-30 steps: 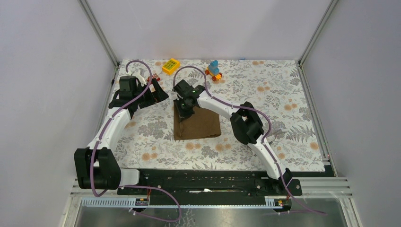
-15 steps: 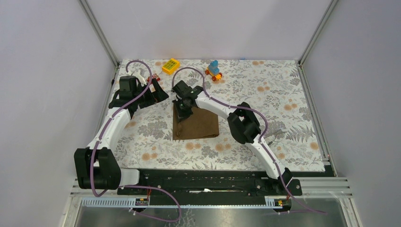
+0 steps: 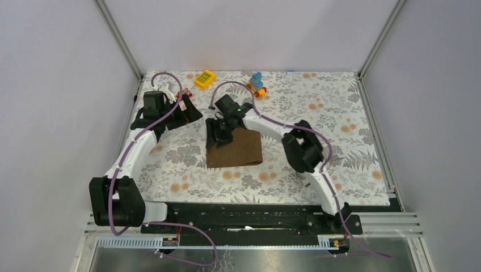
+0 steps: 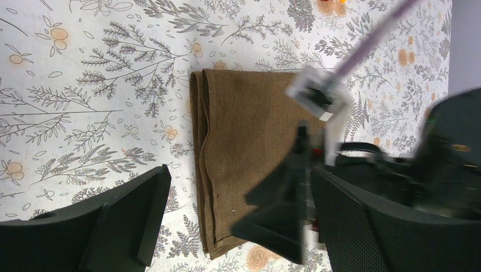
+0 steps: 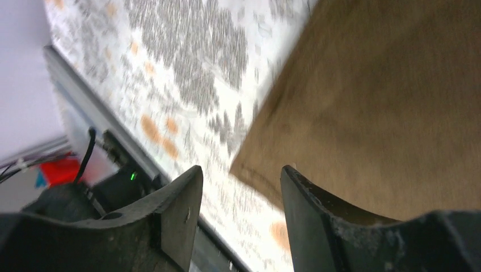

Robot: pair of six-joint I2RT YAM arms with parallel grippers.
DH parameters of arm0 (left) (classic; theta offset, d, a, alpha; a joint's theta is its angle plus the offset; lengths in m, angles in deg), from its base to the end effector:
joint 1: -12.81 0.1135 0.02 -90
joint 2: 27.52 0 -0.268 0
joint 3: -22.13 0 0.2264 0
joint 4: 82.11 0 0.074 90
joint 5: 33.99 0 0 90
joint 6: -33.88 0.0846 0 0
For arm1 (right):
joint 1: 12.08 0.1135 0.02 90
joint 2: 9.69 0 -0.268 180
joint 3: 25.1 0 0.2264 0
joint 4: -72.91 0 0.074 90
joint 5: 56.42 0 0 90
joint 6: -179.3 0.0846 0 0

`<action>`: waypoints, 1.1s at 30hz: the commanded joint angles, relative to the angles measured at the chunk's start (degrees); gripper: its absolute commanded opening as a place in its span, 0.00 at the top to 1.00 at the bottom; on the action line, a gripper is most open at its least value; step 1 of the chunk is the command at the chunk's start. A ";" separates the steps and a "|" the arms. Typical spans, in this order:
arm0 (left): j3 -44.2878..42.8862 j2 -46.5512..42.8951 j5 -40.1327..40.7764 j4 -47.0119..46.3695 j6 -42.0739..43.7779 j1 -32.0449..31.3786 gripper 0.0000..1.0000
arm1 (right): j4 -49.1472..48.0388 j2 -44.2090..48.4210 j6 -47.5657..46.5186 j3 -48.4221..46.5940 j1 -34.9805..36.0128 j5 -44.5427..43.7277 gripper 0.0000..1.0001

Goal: Fold the napkin into a case and place the utensils inside
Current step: Fold the rectangle-folded napkin at the center of the board, then smooth out the square-folded napkin at the center of the board.

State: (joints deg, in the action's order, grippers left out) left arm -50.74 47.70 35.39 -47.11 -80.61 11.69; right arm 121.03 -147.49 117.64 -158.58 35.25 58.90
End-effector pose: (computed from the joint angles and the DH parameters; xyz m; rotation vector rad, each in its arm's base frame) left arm 0.2990 -0.0356 0.2704 -0.2564 2.2357 -0.6434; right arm 0.3367 0.4186 0.1572 -0.6483 2.6271 1.0414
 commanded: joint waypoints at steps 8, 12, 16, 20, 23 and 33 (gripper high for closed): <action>2.72 5.84 -8.29 1.06 -3.10 -9.82 0.40 | -26.41 34.95 3.98 48.62 -17.05 22.23 0.44; 2.39 12.92 -10.10 -1.07 -6.16 -14.35 0.64 | -29.94 37.54 3.74 54.93 -19.35 23.17 0.41; 5.21 15.14 -4.99 -1.24 -7.22 -14.90 0.73 | -32.14 35.44 3.85 56.12 -20.02 24.14 0.32; 8.60 15.61 -3.07 -2.24 -8.68 -14.88 0.81 | -34.85 33.36 4.85 55.73 -19.83 25.81 0.30; 10.51 16.02 -0.68 -2.13 -9.54 -14.87 0.81 | -34.73 31.94 4.67 55.66 -19.60 26.15 0.29; 13.60 19.65 6.37 0.95 -12.00 -13.88 1.00 | -22.66 32.33 -7.81 61.75 -19.80 14.96 0.15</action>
State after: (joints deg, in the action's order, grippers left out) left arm -39.11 64.61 36.46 -46.82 -91.93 -3.11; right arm 90.04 -118.11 117.68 -99.21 15.41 80.54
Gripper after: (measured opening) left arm 0.011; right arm 0.822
